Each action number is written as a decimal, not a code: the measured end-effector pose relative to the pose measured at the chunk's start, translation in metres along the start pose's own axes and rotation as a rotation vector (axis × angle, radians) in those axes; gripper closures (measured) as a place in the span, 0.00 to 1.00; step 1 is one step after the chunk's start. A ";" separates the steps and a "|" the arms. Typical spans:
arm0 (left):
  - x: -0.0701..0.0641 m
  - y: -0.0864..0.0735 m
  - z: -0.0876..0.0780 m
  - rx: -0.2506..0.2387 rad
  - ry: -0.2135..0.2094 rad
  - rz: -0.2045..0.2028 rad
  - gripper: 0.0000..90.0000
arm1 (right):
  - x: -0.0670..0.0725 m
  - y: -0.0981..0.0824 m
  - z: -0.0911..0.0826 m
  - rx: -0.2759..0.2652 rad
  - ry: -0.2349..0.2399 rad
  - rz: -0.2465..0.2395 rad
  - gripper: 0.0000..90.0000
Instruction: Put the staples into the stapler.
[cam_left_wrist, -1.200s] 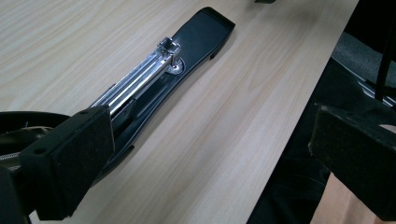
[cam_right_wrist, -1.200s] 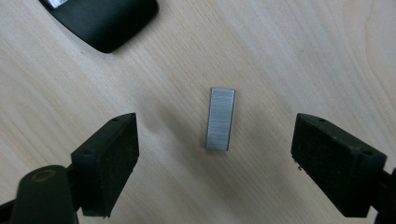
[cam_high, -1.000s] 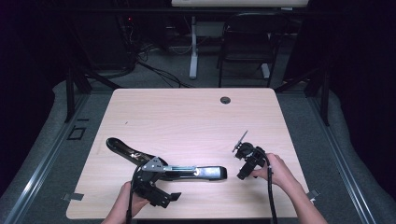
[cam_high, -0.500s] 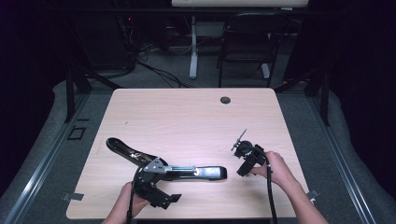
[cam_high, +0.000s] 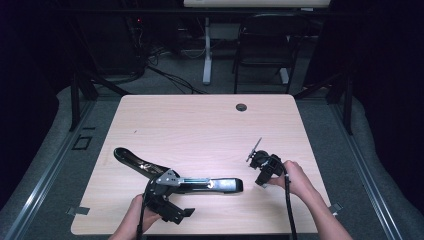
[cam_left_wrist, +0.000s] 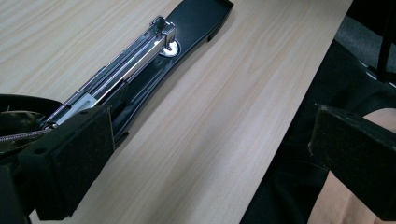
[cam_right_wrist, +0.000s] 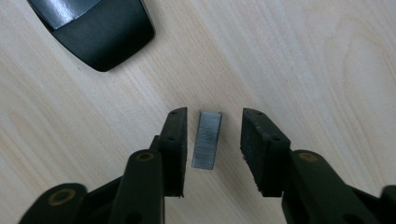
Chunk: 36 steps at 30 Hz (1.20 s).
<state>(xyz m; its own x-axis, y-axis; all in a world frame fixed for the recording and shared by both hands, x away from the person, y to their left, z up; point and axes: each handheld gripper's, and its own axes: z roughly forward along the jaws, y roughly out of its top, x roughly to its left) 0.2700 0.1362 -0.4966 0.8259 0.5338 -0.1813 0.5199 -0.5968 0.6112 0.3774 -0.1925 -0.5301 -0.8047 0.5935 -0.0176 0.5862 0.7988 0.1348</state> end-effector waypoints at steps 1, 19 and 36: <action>0.000 0.000 0.000 0.003 0.000 0.001 0.00 | 0.000 0.000 0.000 0.013 -0.002 0.004 0.71; 0.000 0.001 0.002 0.016 0.004 0.003 0.00 | -0.002 0.006 0.008 0.049 0.020 0.052 0.79; 0.002 -0.001 -0.004 -0.007 0.039 -0.002 0.00 | 0.003 0.007 0.004 0.027 0.016 0.039 0.86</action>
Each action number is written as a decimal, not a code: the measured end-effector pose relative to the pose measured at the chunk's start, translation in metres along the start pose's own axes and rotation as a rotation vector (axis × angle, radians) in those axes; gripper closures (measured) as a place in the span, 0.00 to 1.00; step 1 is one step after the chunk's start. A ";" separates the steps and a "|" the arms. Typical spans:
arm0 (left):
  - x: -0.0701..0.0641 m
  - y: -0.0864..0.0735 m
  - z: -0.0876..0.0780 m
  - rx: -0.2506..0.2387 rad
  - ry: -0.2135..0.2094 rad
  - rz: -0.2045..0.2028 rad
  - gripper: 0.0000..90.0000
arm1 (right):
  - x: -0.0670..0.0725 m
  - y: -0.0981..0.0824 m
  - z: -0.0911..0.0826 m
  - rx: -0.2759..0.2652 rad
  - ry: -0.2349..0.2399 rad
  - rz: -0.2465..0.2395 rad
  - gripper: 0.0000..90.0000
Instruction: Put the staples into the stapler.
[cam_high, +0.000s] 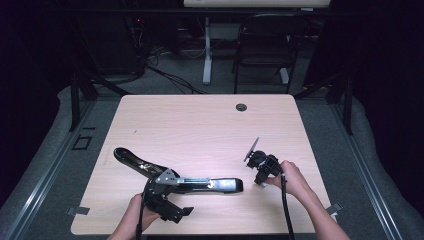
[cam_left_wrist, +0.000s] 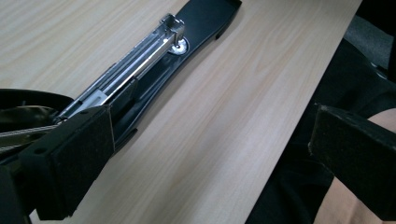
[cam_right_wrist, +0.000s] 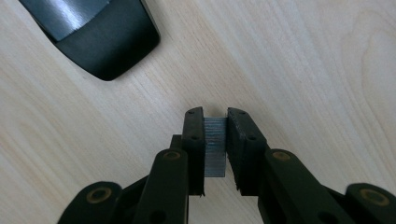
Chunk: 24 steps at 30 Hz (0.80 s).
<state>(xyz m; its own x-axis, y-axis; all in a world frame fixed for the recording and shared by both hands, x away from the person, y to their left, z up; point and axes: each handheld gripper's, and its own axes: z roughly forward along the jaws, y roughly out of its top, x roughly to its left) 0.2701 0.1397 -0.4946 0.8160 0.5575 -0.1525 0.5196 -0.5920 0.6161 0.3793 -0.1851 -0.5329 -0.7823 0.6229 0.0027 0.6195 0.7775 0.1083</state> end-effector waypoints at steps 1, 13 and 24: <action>0.000 0.000 -0.001 -0.004 -0.003 -0.001 0.00 | 0.000 0.000 -0.001 0.001 -0.003 -0.003 0.87; 0.001 -0.002 -0.001 0.006 -0.016 0.003 0.00 | 0.004 0.003 -0.009 -0.067 -0.015 -0.028 0.87; 0.004 -0.010 -0.003 0.010 -0.028 -0.009 0.00 | 0.007 0.008 -0.012 -0.116 -0.005 -0.032 0.87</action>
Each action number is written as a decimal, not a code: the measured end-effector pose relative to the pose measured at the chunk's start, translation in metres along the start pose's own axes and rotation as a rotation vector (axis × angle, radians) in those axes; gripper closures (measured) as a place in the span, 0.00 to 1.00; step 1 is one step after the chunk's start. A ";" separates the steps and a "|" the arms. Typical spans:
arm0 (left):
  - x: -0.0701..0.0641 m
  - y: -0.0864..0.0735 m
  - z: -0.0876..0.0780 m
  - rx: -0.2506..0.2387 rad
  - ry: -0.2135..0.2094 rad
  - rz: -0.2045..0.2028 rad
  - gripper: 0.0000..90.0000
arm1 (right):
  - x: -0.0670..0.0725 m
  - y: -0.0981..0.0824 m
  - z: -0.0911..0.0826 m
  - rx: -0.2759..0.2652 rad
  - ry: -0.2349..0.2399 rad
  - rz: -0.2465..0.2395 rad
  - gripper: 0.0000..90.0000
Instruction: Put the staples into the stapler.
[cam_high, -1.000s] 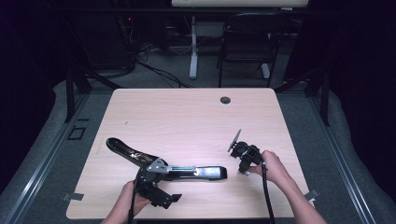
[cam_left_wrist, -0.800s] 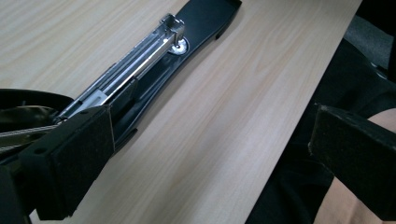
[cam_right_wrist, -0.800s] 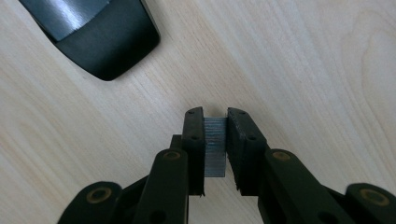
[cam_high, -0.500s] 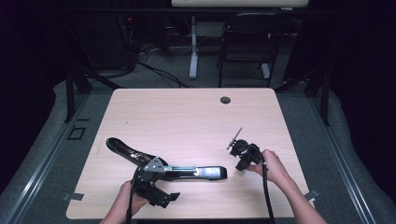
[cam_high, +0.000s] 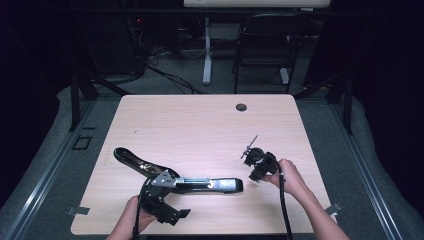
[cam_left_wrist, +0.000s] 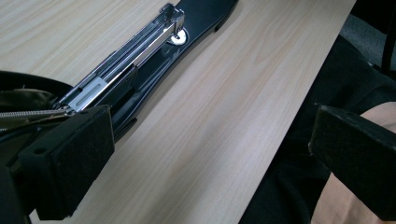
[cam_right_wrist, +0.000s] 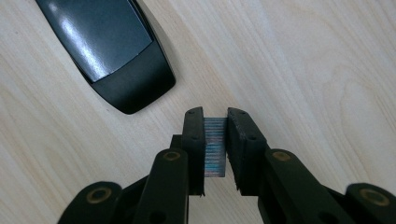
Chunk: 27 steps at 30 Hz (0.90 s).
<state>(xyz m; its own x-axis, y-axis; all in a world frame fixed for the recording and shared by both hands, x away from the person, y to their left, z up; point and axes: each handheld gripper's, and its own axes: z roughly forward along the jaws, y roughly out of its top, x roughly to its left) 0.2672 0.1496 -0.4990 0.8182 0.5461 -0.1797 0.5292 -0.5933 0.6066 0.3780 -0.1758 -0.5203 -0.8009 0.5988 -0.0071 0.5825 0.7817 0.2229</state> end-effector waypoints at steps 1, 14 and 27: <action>0.001 -0.001 -0.001 -0.003 0.000 -0.006 0.00 | 0.000 0.000 0.000 -0.002 -0.010 -0.006 0.87; 0.004 -0.023 -0.015 -0.010 0.006 -0.055 0.00 | 0.003 0.005 -0.015 -0.063 -0.020 -0.017 0.87; 0.008 -0.032 -0.025 -0.029 0.040 -0.089 0.00 | 0.013 0.016 -0.024 -0.137 0.013 -0.043 0.87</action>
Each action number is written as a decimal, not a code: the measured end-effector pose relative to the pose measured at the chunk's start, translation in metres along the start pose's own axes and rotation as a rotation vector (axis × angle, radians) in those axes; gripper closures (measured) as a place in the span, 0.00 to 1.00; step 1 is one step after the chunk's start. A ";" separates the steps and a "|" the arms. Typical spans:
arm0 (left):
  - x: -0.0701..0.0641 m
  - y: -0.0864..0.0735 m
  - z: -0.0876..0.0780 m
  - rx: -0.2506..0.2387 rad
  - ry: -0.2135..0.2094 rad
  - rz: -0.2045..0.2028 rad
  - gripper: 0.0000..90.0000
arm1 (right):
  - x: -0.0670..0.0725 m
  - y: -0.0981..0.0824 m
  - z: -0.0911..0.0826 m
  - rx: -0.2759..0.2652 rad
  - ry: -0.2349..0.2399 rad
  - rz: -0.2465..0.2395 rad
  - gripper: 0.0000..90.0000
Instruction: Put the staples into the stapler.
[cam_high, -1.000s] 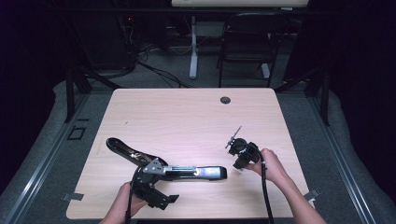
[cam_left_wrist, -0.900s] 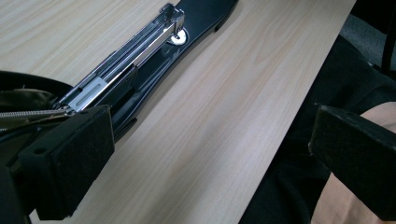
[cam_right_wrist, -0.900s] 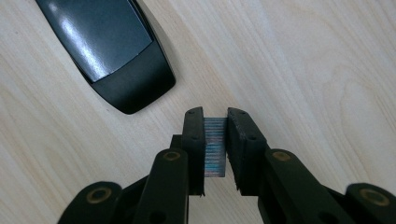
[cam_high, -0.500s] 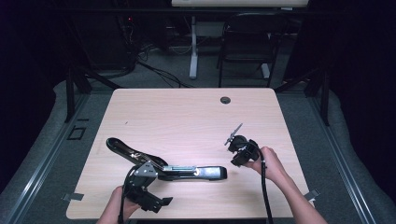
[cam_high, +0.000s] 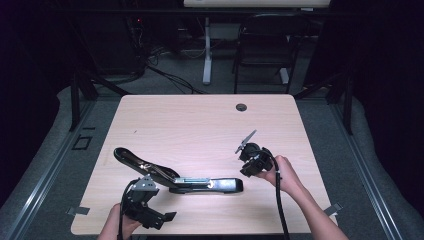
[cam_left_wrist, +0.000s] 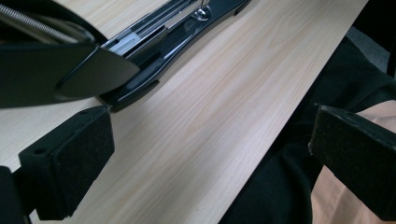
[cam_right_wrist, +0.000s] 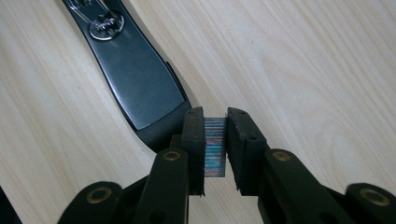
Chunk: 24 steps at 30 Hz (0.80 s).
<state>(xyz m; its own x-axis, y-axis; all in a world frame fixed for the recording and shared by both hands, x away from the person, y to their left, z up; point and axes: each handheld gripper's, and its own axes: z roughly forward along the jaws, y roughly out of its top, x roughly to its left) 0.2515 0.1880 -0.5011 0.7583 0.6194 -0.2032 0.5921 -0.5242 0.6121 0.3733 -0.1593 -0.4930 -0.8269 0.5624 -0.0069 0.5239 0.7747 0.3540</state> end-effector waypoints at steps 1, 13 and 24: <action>0.001 -0.001 -0.001 0.000 0.006 -0.002 0.00 | 0.001 0.001 0.000 -0.006 0.004 -0.008 0.87; 0.009 -0.004 -0.006 0.006 0.063 0.000 0.00 | 0.010 0.016 -0.002 -0.056 0.050 -0.069 0.87; 0.016 -0.006 -0.005 0.016 0.079 -0.020 0.00 | 0.017 0.034 0.004 -0.082 0.074 -0.109 0.87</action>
<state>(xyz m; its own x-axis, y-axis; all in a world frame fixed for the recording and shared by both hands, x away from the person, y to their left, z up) 0.2584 0.2039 -0.5038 0.7232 0.6733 -0.1539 0.6115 -0.5206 0.5959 0.3779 -0.1225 -0.4854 -0.8924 0.4509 0.0184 0.4143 0.8022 0.4299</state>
